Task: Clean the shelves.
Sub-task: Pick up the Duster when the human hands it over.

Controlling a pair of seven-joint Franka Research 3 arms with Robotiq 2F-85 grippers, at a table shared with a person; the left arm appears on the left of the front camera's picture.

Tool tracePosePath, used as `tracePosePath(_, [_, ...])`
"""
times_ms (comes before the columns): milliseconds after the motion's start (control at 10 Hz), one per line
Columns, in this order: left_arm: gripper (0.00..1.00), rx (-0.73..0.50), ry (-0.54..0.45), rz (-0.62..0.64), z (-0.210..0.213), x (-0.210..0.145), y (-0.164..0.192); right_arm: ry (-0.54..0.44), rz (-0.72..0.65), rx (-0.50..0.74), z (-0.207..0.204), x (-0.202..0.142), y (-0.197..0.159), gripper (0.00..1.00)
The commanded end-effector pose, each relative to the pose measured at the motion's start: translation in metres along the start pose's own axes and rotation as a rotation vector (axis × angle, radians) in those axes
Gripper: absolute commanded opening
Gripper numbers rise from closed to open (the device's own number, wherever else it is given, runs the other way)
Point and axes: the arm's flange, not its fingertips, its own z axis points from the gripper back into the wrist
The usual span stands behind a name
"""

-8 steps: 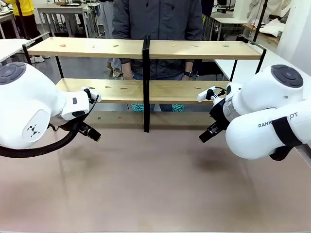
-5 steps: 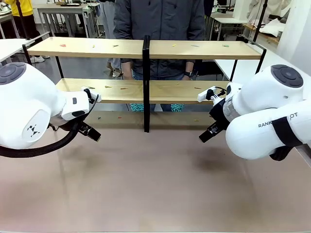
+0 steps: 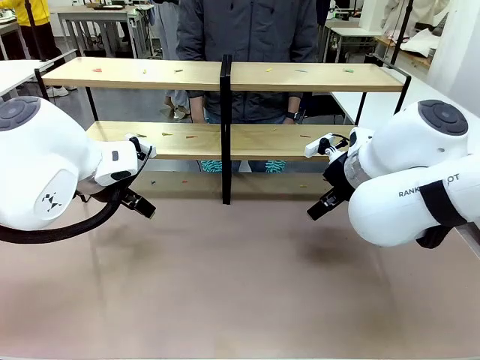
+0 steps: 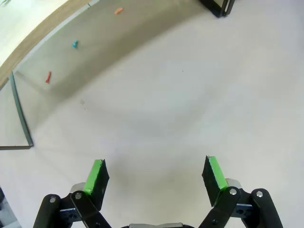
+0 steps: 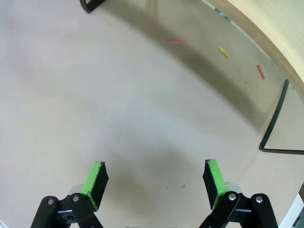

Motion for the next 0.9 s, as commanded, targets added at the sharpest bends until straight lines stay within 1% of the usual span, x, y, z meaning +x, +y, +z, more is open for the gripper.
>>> tracePosePath(0, [1.00,0.000,0.000,-0.001,0.000,0.000,0.000,0.000,-0.001,0.000,0.000,0.000,0.000,1.00])
tracePosePath(500, [1.00,0.000,0.000,0.000,0.000,0.000,0.000,0.000,0.000,0.000,0.000,0.000,0.000,1.00])
tracePosePath(600, [1.00,0.018,-0.037,-0.017,0.035,-0.010,0.001,-0.011,0.019,-0.007,0.040,-0.003,0.002,1.00])
tracePosePath(700, [1.00,0.024,-0.115,-0.064,0.098,-0.019,-0.010,-0.013,0.045,0.064,0.080,-0.008,0.003,1.00])
tracePosePath(800, [1.00,0.025,-0.251,-0.099,0.172,-0.043,-0.020,0.006,-0.039,0.048,0.150,-0.019,0.006,1.00])
